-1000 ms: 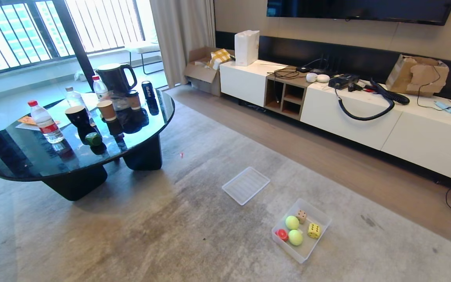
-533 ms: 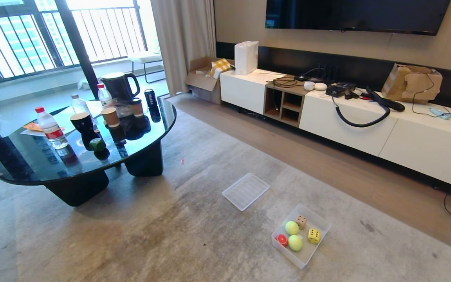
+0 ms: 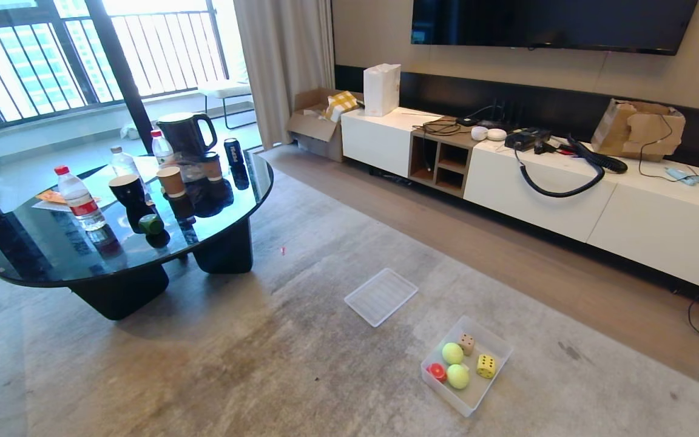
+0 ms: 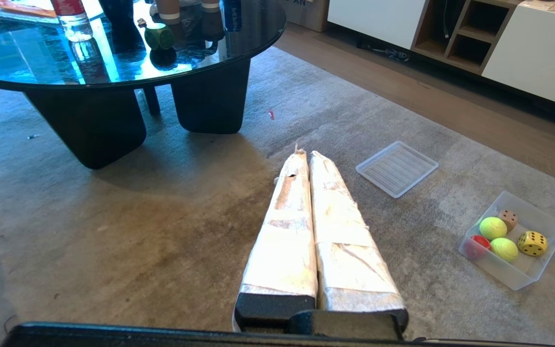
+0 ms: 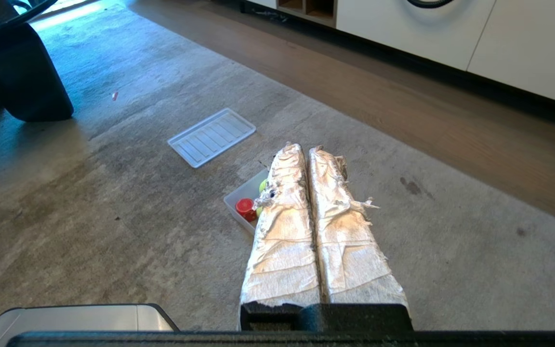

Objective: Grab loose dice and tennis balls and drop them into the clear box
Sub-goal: Pick up toys out of the box

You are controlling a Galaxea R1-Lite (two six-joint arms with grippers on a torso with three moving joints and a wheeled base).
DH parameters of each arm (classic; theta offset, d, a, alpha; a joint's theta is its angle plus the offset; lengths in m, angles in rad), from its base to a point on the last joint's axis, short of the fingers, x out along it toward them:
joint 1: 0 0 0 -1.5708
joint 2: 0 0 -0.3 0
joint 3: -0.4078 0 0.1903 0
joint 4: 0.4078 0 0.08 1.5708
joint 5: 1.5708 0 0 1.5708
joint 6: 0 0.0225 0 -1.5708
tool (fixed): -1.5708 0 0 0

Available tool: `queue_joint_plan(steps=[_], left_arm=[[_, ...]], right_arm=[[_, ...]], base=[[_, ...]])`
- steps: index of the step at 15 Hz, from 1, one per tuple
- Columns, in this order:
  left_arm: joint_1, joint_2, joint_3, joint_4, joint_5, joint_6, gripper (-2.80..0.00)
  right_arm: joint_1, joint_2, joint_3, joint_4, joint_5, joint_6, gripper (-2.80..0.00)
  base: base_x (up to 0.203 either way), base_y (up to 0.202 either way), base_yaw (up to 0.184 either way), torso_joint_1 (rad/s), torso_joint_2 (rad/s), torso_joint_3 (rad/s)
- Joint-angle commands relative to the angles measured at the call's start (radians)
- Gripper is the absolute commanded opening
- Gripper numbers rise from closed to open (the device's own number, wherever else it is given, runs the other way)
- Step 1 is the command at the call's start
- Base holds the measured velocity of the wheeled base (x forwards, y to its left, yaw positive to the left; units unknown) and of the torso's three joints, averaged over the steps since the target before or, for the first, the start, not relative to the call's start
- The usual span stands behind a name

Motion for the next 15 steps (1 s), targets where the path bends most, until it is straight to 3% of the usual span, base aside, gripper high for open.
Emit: queue_joint_plan(steps=[1,5,15], left_arm=[[0.0,0.0,0.0,0.0,0.001,-0.001,-2.8],[0.0,0.0,0.0,0.0,0.0,0.001,-2.8],[0.0,0.0,0.0,0.0,0.0,0.004,-2.8]], right_arm=[[0.0,0.001,0.0,0.003,-0.001,0.001,-2.8],[0.0,0.003,-0.001,0.006,0.001,0.0,-2.8],[0.0,0.003,-0.001,0.006,-0.001,0.002,-2.8]], base=[[0.0,0.0,0.0,0.0,0.0,0.0],[0.001,-0.001,0.035,0.002,0.0,0.001],[0.0,-0.008,0.161,0.003,0.0,0.003]])
